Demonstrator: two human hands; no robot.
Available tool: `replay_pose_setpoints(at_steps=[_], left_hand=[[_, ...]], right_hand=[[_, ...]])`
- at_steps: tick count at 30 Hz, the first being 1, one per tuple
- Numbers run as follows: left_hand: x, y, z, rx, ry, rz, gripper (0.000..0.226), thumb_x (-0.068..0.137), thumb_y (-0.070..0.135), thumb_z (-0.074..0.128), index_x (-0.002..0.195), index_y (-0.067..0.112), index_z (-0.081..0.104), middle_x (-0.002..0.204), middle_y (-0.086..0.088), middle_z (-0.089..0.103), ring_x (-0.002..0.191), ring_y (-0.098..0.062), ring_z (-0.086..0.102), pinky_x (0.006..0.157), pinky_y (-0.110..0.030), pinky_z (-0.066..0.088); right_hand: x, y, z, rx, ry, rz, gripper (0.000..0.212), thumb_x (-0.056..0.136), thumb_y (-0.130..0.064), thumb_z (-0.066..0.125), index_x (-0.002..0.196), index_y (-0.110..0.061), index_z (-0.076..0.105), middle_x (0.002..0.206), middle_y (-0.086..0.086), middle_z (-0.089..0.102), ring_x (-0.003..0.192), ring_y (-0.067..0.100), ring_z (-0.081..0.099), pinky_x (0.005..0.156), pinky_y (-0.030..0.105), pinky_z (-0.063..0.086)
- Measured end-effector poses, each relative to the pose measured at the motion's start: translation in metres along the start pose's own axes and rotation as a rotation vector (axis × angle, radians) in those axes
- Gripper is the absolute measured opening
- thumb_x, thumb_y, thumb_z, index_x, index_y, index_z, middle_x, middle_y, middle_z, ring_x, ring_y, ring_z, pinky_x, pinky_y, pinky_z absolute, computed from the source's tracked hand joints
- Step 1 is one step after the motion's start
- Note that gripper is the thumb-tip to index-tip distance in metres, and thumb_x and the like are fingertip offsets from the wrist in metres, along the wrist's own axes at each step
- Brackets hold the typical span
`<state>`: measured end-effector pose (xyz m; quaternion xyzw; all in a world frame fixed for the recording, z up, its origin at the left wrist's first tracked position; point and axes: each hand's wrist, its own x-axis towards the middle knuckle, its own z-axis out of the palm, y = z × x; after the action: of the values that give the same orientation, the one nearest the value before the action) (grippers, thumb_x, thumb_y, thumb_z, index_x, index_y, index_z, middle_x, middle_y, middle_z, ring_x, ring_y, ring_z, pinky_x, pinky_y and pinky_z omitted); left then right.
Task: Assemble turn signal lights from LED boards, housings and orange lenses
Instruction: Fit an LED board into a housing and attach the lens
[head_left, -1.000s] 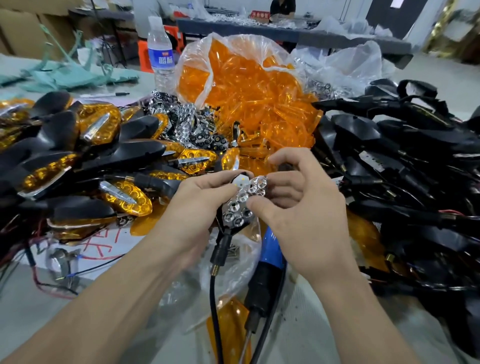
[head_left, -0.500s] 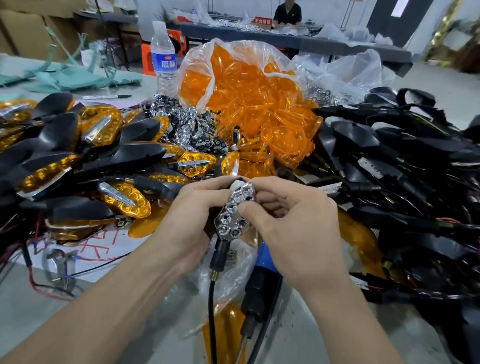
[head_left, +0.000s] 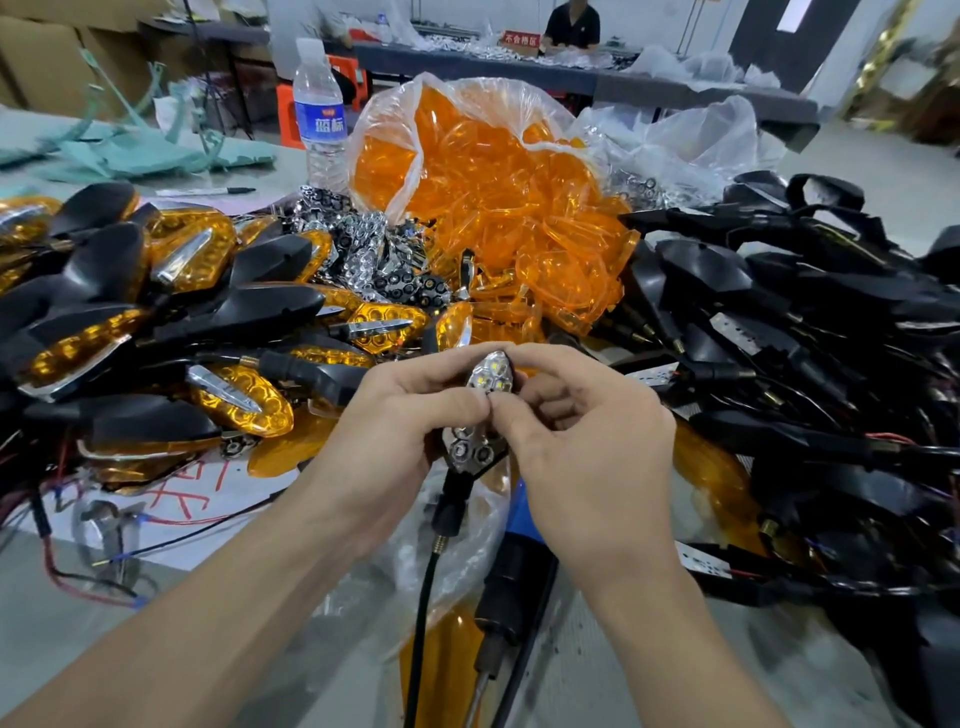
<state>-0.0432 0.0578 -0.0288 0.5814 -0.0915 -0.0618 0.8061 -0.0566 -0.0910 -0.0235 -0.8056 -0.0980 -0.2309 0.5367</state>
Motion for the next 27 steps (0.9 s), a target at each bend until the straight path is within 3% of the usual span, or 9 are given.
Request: replay_pose_setpoints(at_steps=[4, 8, 12, 14, 18, 21, 23, 27], left_hand=[[0.003, -0.001, 0.002, 0.034, 0.012, 0.035, 0.039, 0.087, -0.006, 0.063, 0.112, 0.017, 0.081, 0.111, -0.014, 0.079, 0.102, -0.021, 0.076, 0.081, -0.023, 0.058], [0.003, -0.003, 0.002, 0.061, 0.018, 0.056, 0.044, 0.093, -0.012, 0.054, 0.11, 0.018, 0.082, 0.109, -0.013, 0.08, 0.101, -0.019, 0.076, 0.081, -0.022, 0.058], [0.004, -0.006, 0.003, 0.146, 0.027, 0.097, 0.043, 0.094, -0.014, 0.055, 0.122, 0.013, 0.074, 0.11, -0.01, 0.08, 0.107, -0.021, 0.074, 0.087, -0.027, 0.059], [0.005, -0.007, 0.003, 0.158, 0.012, 0.11, 0.048, 0.093, -0.015, 0.058, 0.126, 0.017, 0.071, 0.106, -0.009, 0.08, 0.104, -0.018, 0.074, 0.088, -0.024, 0.059], [0.003, -0.004, 0.0, 0.212, -0.044, 0.127, 0.053, 0.087, 0.002, 0.061, 0.135, 0.024, 0.066, 0.109, -0.006, 0.08, 0.111, -0.021, 0.074, 0.095, -0.026, 0.057], [0.004, -0.005, -0.004, 0.311, -0.069, 0.105, 0.054, 0.088, 0.012, 0.063, 0.139, 0.03, 0.064, 0.113, -0.005, 0.079, 0.112, -0.031, 0.072, 0.099, -0.039, 0.058], [0.002, -0.006, -0.003, 0.348, -0.056, 0.106, 0.052, 0.087, 0.017, 0.066, 0.136, 0.033, 0.067, 0.113, -0.002, 0.079, 0.117, -0.032, 0.069, 0.1, -0.039, 0.056], [0.0, -0.005, 0.002, 0.381, -0.131, 0.086, 0.043, 0.09, 0.014, 0.067, 0.129, 0.032, 0.071, 0.119, 0.006, 0.078, 0.114, -0.015, 0.072, 0.094, -0.026, 0.057]], right_hand=[[0.002, 0.003, 0.0, 0.023, 0.011, 0.031, 0.032, 0.082, -0.014, 0.084, 0.093, -0.042, 0.074, 0.068, -0.014, 0.067, 0.058, 0.007, 0.062, 0.052, 0.015, 0.048], [0.002, 0.006, 0.0, 0.092, 0.0, 0.09, 0.029, 0.081, -0.011, 0.085, 0.09, -0.037, 0.076, 0.067, -0.008, 0.068, 0.054, 0.007, 0.061, 0.05, 0.016, 0.048], [0.002, 0.005, -0.002, 0.106, 0.03, 0.099, 0.02, 0.082, -0.015, 0.084, 0.087, -0.033, 0.077, 0.074, -0.009, 0.072, 0.068, 0.011, 0.068, 0.063, 0.028, 0.057], [0.002, 0.002, -0.004, 0.077, 0.126, 0.026, 0.015, 0.087, -0.017, 0.078, 0.085, -0.031, 0.077, 0.077, -0.014, 0.073, 0.075, 0.011, 0.071, 0.066, 0.023, 0.057], [0.003, 0.001, -0.006, 0.074, 0.086, 0.042, 0.009, 0.088, -0.025, 0.077, 0.091, -0.033, 0.079, 0.081, -0.017, 0.074, 0.08, 0.01, 0.073, 0.07, 0.028, 0.06], [0.004, 0.002, -0.008, 0.072, 0.022, 0.089, 0.024, 0.088, -0.018, 0.08, 0.083, -0.042, 0.079, 0.078, -0.021, 0.075, 0.078, 0.006, 0.074, 0.067, 0.021, 0.059], [0.006, 0.002, -0.01, 0.132, 0.029, 0.128, 0.029, 0.087, -0.013, 0.08, 0.079, -0.041, 0.081, 0.075, -0.019, 0.076, 0.075, 0.007, 0.075, 0.066, 0.02, 0.059], [0.009, 0.005, -0.016, 0.227, 0.062, 0.229, 0.03, 0.087, -0.011, 0.08, 0.078, -0.04, 0.083, 0.071, -0.006, 0.078, 0.07, 0.019, 0.076, 0.067, 0.042, 0.065]])
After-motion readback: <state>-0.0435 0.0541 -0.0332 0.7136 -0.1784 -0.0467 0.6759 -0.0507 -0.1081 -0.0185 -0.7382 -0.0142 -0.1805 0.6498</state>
